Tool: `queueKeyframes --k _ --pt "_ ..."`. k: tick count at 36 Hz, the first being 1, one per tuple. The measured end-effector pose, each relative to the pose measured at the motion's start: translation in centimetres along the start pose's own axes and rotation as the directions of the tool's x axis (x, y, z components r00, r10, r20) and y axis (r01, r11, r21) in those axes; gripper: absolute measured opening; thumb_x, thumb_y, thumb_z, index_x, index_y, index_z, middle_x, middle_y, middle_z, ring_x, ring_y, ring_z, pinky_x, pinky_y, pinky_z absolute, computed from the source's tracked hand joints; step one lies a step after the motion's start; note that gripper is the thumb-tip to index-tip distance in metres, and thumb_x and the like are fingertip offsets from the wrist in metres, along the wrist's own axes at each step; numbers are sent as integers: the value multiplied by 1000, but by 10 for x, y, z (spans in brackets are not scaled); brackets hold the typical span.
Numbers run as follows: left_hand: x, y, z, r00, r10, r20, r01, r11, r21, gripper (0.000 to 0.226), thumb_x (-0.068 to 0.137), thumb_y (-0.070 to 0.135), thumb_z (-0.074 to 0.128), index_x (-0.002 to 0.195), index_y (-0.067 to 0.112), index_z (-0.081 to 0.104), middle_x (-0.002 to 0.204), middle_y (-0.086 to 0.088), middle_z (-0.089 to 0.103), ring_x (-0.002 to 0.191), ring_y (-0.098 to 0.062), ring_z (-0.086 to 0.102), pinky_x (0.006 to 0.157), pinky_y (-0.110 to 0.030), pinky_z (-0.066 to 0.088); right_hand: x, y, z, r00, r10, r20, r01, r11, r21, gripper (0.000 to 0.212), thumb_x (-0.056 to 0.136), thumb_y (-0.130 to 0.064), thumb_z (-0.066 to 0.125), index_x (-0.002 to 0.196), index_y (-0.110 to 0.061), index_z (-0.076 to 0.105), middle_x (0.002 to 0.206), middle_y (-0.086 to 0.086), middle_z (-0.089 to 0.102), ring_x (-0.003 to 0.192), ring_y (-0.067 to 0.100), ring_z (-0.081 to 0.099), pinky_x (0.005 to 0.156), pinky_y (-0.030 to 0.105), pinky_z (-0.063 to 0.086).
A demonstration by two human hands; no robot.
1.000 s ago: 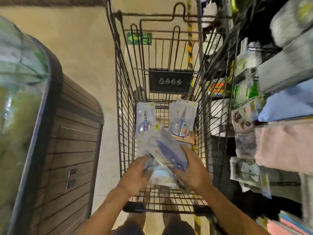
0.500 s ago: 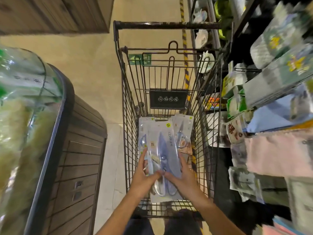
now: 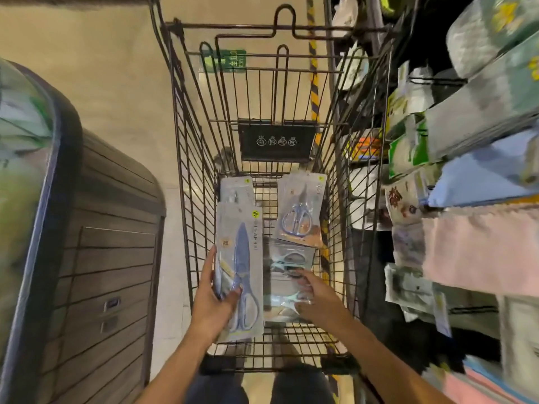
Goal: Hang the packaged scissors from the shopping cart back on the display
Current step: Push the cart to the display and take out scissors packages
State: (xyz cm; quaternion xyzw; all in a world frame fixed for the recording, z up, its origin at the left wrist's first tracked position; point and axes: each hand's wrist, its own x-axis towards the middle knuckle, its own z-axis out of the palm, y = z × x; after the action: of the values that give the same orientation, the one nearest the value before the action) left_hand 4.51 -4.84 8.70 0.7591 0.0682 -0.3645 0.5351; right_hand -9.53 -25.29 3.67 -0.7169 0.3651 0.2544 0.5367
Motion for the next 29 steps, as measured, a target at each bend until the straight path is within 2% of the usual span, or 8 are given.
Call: queueKeyframes --k 5,8,11,15,18,22,25,29 --pt "19 -23 5 999 50 -6 -49 995 92 95 86 -2 71 150 52 27 153 15 43 140 -15 44 112 -53 41 37 23 10 997 -72 5 71 970 -234 74 80 -15 77 137 -46 42 131 -10 52 106 6 59 88 26 58" --pt "31 -37 9 995 92 -25 -88 985 152 94 89 -7 66 153 48 23 157 16 35 145 -11 36 117 -36 34 66 26 15 979 -199 -45 163 899 -407 74 85 -14 73 148 -28 38 145 1 46 126 17 50 107 30 45" --pt "44 -54 11 993 116 -25 -112 985 132 93 90 -13 61 156 40 22 158 25 31 145 4 30 113 -13 31 98 26 22 949 -311 -44 222 763 -607 81 84 -17 74 154 -23 33 154 2 39 140 22 39 116 32 31" --pt "57 -74 11 990 138 -23 -133 980 145 93 90 -14 61 158 35 21 159 23 30 145 5 30 116 -16 30 132 32 33 914 -405 -13 258 606 -753 100 77 -22 80 157 -23 20 155 7 38 141 28 38 117 39 33" --pt "62 -83 11 989 148 -27 -143 980 135 92 90 -13 62 159 31 20 160 23 29 145 9 27 113 -11 29 151 36 41 886 -463 0 275 527 -804 104 69 -22 84 156 -20 28 150 4 43 135 25 42 113 37 37" --pt "65 -93 11 990 135 -44 -128 984 126 92 90 -9 65 158 35 21 159 24 30 145 8 27 117 -18 29 156 44 47 858 -513 -32 271 504 -820 112 56 -15 93 152 -19 36 143 7 52 126 27 48 107 37 40" --pt "66 -98 11 993 103 -54 -97 990 107 94 89 -4 68 156 42 22 160 19 32 147 -1 30 120 -39 33 153 52 45 879 -474 -41 264 556 -788 119 49 -15 96 152 -22 36 139 7 52 121 27 44 101 41 47" --pt "65 -97 13 996 53 -71 -47 995 86 98 86 -2 70 151 55 22 159 19 33 149 -10 31 115 -52 39 147 50 39 915 -401 53 283 540 -793 108 74 -15 83 159 -28 18 142 3 51 122 28 50 104 41 43"
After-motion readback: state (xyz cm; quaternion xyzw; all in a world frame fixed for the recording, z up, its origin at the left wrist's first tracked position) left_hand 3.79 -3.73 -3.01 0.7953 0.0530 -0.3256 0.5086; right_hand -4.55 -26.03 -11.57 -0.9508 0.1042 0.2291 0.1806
